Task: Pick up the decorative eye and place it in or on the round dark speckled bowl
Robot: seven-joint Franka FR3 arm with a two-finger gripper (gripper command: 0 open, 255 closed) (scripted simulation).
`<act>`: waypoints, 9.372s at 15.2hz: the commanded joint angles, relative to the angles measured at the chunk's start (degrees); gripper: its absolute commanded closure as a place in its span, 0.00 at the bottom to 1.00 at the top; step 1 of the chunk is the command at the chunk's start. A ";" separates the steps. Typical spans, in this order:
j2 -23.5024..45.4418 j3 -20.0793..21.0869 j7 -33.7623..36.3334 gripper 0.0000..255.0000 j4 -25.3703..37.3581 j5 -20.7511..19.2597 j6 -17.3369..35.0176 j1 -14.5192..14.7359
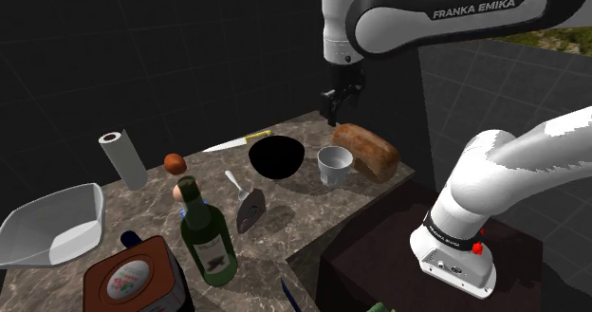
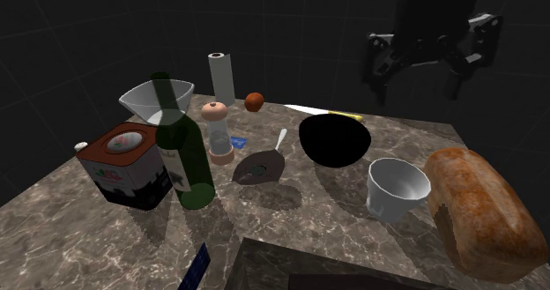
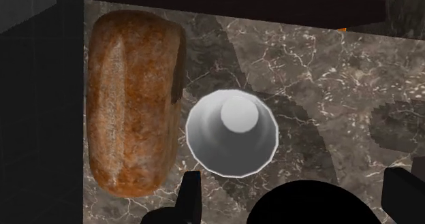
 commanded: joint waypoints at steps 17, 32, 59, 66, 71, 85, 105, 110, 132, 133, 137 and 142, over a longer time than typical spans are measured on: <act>39.14 25.10 43.87 0.00 16.47 -11.14 10.74 -3.39; 71.83 20.13 66.66 0.00 39.12 -29.04 7.01 9.63; 70.17 20.56 66.01 1.00 37.94 -28.35 6.84 8.69; 67.31 21.68 64.37 1.00 39.48 -26.41 3.16 8.05; 65.53 22.33 63.23 1.00 41.00 -25.17 0.37 7.74; 61.92 23.57 60.34 1.00 47.20 -22.62 -8.24 7.60; 52.89 16.87 37.78 1.00 39.81 -22.39 -2.07 -9.74; 53.90 16.64 39.02 1.00 37.21 -23.16 1.16 -9.76; 57.09 15.89 42.00 0.00 32.85 -25.53 7.63 -9.48; 57.09 15.89 42.00 0.00 32.85 -25.53 7.63 -9.48; 56.62 16.42 41.44 0.00 35.94 -24.70 4.14 -8.82; 56.48 16.83 41.04 0.00 39.04 -24.18 0.91 -8.12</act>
